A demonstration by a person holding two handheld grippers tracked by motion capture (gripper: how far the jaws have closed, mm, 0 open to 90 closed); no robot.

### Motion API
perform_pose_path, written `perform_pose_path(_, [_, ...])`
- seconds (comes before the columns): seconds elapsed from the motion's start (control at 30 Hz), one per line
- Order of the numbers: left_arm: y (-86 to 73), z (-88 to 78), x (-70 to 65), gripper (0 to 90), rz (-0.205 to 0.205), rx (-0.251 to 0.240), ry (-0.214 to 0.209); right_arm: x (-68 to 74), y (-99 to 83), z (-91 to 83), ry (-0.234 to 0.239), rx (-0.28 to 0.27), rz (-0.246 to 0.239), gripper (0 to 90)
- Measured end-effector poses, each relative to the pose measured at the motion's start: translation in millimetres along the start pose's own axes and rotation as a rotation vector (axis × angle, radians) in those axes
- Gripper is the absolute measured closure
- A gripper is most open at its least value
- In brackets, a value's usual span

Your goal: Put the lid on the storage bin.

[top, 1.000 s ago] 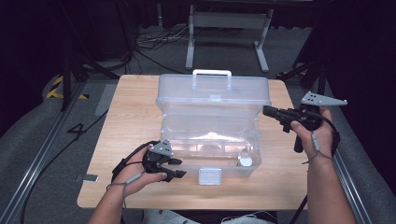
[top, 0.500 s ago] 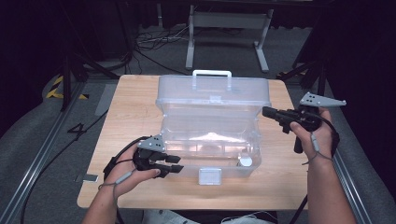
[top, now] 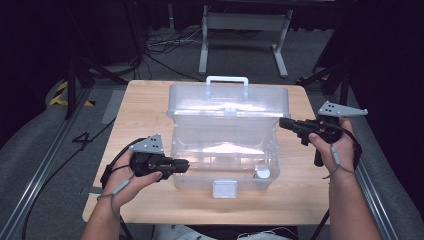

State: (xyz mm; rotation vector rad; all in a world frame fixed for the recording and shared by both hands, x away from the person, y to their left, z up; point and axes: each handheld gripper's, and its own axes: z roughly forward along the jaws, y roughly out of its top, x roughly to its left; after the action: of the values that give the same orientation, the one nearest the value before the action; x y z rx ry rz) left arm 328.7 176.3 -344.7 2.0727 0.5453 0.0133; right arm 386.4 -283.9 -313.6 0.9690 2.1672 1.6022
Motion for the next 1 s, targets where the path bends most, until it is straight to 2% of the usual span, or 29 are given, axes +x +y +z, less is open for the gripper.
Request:
perform_pose_path(0.4, [5.2, -14.8, 4.3, 89.2, -0.025, -0.074, 0.072, 5.4, -2.8, -2.8, -0.004, 0.022, -0.019, 89.6])
perform_pose_path(0.5, [7.2, -17.4, 7.2, 89.1, -0.036, -0.095, 0.108, 8.4, -4.2, -3.6, -0.003, 0.032, -0.029, 89.6])
perform_pose_path(0.67, [8.0, -17.2, 11.9, 89.1, -0.051, -0.099, 0.148, 12.1, -5.3, -4.5, -0.012, 0.054, -0.056, 89.6])
perform_pose_path(0.8, [8.5, -16.1, 15.7, 89.1, -0.063, -0.102, 0.184, 14.1, -6.6, -5.8, -0.013, 0.068, -0.060, 89.6])
perform_pose_path(1.0, [9.1, -15.0, 20.8, 89.1, -0.080, -0.109, 0.208, 16.0, -8.0, -7.6, -0.008, 0.085, -0.058, 89.6])
